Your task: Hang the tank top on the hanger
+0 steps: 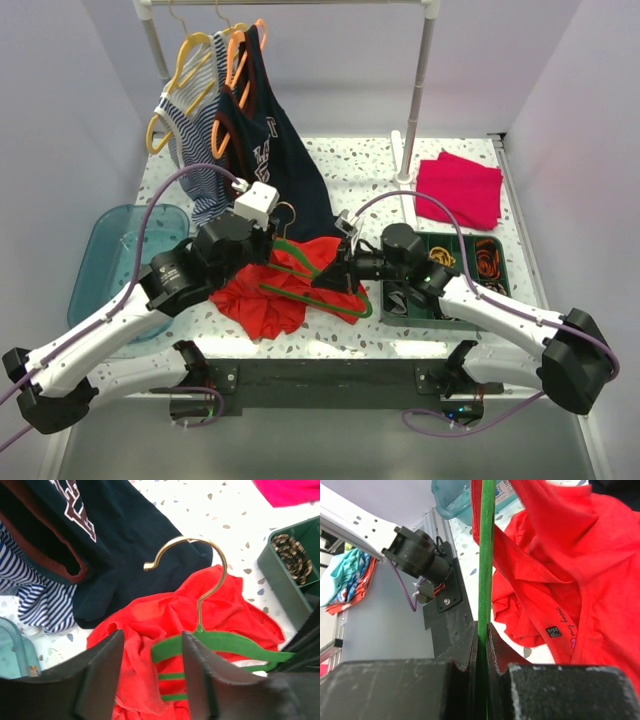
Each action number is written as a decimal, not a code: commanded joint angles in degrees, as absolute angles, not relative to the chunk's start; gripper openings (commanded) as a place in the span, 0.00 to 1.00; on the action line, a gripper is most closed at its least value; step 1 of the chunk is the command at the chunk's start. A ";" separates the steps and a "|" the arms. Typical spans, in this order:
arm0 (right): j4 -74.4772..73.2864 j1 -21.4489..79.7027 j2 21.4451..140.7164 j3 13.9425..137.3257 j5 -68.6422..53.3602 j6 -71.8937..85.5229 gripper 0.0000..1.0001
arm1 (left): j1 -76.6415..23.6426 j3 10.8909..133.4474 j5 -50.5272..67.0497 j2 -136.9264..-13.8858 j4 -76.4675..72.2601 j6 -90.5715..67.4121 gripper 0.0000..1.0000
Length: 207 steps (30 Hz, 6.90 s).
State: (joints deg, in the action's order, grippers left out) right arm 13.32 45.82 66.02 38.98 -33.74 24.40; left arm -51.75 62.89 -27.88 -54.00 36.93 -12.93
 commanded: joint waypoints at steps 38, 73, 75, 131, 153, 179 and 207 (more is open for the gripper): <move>12.83 48.43 65.30 44.65 -29.36 18.28 0.00 | -38.59 51.51 -0.01 -40.78 22.87 -11.69 0.90; 8.00 48.52 71.28 48.43 -14.95 18.72 0.39 | -38.15 50.72 -10.80 -52.30 15.56 -13.36 0.00; 5.90 48.43 69.88 48.52 -10.31 19.33 0.59 | -38.23 50.19 -12.65 -52.38 15.47 -14.24 0.00; -13.35 65.65 81.13 42.98 19.07 22.15 0.13 | -38.06 53.00 -29.62 -56.25 18.63 -23.03 0.00; -20.30 49.14 78.57 51.94 8.36 25.22 0.00 | -37.97 51.86 -30.41 -50.10 20.04 -20.66 0.00; -26.54 44.56 76.29 64.77 5.01 26.98 0.00 | -38.06 47.90 -26.98 -51.23 14.42 -21.09 0.00; -24.71 44.91 77.25 73.56 0.53 31.99 0.00 | -49.48 51.50 -48.34 -61.08 -1.49 -23.99 0.00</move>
